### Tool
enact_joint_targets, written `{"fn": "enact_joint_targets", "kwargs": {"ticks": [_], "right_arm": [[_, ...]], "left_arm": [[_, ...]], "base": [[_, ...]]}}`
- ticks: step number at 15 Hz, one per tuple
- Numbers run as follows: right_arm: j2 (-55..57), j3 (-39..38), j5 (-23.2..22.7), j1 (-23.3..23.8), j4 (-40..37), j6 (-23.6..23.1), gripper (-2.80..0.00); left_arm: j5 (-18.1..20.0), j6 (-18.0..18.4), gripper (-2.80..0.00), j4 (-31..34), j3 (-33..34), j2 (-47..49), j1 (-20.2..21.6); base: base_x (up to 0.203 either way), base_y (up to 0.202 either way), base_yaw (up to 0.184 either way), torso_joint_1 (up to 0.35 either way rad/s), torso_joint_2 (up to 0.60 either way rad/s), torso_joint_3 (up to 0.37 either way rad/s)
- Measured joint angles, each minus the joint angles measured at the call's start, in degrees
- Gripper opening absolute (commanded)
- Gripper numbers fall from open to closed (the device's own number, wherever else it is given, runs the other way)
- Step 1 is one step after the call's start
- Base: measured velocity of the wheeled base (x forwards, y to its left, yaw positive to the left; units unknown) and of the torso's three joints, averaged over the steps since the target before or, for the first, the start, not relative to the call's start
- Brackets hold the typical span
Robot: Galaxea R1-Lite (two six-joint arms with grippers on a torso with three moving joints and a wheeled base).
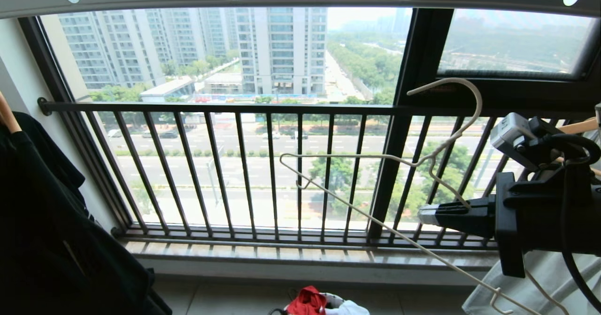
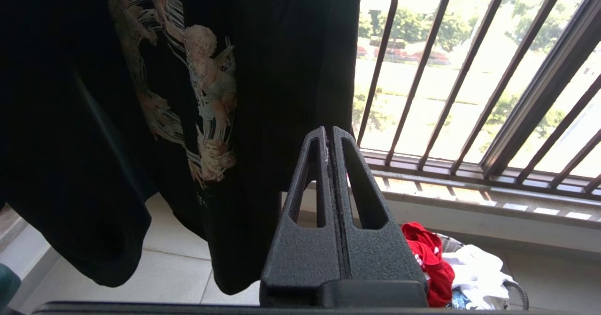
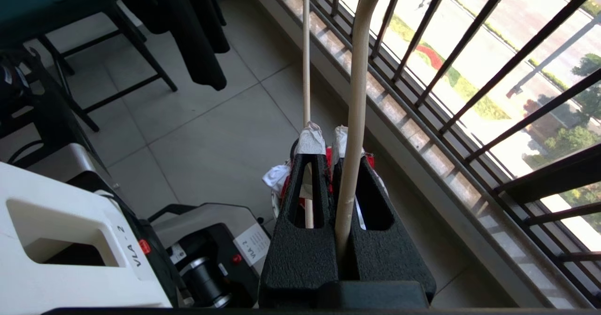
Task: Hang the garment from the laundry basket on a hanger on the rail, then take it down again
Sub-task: Pick up clothes from the basket
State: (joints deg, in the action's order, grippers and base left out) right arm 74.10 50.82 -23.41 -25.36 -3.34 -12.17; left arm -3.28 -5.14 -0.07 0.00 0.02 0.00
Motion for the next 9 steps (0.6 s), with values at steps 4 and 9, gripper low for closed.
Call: {"fn": "enact_joint_targets", "kwargs": {"ticks": [4, 9], "right_arm": [[4.0, 1.4, -1.6, 0.6, 3.5, -0.5, -2.8], [3.5, 1.2, -2.3, 1.5, 3.7, -0.6, -2.8]], "left_arm": [[0.0, 0.0, -2.8, 0.0, 0.0, 0.0, 0.0], [0.0, 0.0, -2.8, 0.0, 0.0, 0.0, 0.0]], "base": [[0.0, 0.0, 0.0, 0.0, 0.0, 0.0], [0.0, 0.0, 0.0, 0.0, 0.0, 0.0]]}}
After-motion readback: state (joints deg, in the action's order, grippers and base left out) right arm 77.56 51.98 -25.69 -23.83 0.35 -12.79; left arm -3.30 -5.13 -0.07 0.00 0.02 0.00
